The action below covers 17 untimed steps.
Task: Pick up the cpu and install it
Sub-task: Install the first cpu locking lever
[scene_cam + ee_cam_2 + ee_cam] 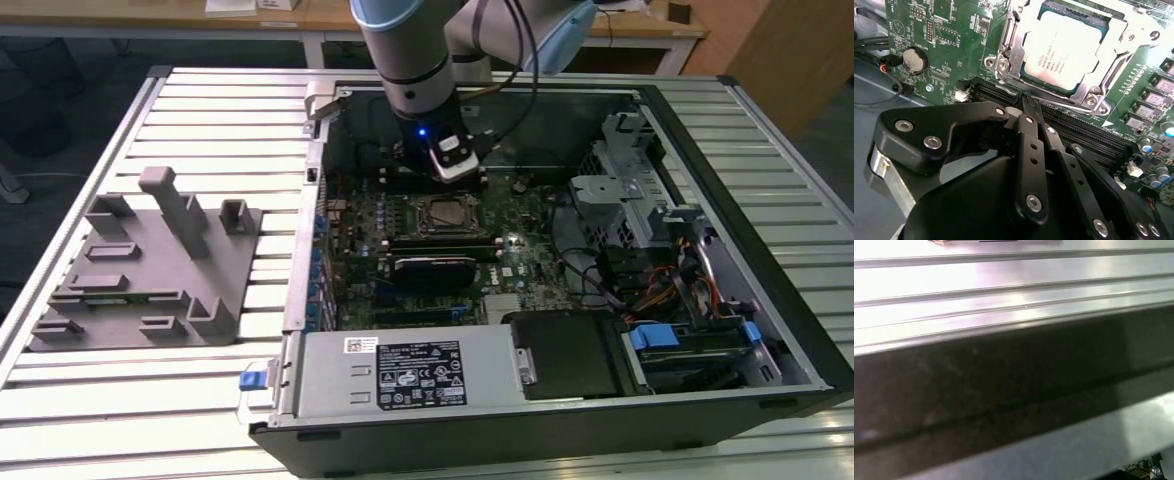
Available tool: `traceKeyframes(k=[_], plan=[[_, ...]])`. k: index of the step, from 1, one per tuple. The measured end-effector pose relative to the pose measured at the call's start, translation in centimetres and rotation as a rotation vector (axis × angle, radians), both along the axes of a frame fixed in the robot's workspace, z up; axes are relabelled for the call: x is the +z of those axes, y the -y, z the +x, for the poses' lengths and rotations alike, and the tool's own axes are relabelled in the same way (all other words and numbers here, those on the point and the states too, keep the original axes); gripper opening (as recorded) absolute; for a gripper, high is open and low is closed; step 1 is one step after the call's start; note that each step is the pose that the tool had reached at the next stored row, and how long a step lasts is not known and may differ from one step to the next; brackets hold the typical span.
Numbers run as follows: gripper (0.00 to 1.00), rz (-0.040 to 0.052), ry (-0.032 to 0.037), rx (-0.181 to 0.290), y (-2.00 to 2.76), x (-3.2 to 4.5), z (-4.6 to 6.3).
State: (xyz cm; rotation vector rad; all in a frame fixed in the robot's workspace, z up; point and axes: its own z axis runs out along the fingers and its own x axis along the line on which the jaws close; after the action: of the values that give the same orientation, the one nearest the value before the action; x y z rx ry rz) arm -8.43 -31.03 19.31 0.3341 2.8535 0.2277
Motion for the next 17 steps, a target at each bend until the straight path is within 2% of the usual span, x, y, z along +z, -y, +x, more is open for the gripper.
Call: traceKeyframes(k=[17], plan=[[0.11,0.0000,0.0000,0.000,0.22,-0.35,-0.12]])
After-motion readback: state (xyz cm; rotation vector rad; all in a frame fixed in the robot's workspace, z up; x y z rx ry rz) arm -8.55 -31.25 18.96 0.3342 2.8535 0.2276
